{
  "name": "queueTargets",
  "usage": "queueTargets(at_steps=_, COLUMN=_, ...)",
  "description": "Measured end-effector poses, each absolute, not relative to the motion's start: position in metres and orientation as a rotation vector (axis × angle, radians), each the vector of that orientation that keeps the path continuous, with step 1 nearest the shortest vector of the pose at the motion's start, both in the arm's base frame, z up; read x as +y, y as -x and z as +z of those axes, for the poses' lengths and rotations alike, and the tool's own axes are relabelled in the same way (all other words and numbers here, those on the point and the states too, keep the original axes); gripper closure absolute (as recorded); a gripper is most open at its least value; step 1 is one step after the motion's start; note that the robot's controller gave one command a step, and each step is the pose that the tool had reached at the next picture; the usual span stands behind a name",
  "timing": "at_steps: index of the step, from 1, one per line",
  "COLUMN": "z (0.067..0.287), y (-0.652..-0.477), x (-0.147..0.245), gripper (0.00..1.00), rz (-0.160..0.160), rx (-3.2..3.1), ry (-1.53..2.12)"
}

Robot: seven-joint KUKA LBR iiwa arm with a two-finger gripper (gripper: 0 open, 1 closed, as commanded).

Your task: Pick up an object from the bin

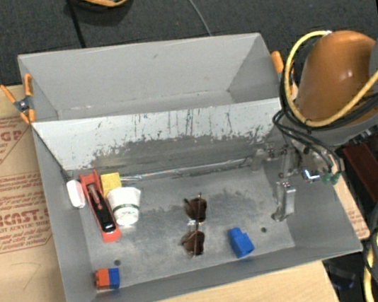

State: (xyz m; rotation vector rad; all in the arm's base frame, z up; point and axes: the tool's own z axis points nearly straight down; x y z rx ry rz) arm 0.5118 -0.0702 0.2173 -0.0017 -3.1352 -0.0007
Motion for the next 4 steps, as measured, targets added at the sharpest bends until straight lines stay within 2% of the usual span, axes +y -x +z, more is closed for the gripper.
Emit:
queueTargets(at_steps=1, z=0.222, y=-0.513, x=-0.070, gripper=0.00, rz=0.001, rx=-3.143, ry=0.000)
queueTargets(at_steps=2, z=0.174, y=-0.506, x=-0.055, gripper=0.00, rz=0.002, rx=-3.146, ry=0.002)
queueTargets(at_steps=3, z=0.134, y=-0.502, x=-0.014, gripper=0.00, rz=0.001, rx=-3.142, ry=-0.059)
queueTargets(at_steps=4, z=0.080, y=-0.485, x=-0.024, gripper=0.00, rz=0.002, rx=-3.139, ry=-0.282)
